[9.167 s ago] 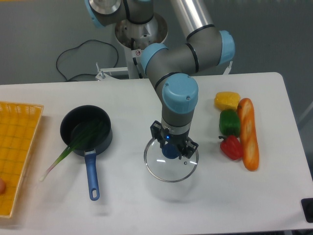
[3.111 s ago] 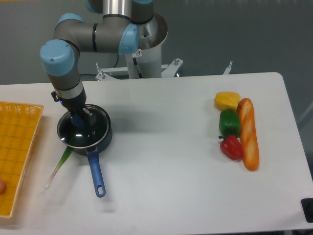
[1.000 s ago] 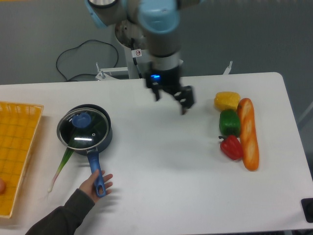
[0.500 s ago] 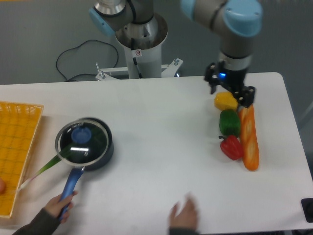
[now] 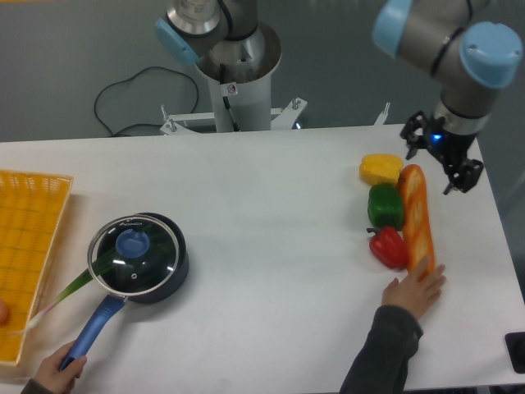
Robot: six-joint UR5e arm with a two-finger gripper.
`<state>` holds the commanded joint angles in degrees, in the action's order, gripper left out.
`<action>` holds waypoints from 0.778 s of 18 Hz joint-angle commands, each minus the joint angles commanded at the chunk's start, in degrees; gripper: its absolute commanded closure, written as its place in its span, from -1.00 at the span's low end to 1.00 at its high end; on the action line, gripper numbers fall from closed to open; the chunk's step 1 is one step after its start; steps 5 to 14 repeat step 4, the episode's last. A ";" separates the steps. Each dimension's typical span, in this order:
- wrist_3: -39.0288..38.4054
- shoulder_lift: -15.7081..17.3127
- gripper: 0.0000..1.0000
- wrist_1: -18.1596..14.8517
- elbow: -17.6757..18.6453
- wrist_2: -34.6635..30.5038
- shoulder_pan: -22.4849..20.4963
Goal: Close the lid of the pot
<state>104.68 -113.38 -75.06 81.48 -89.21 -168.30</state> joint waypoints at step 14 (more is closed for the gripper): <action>0.09 -0.62 -1.00 1.32 0.00 0.26 -1.41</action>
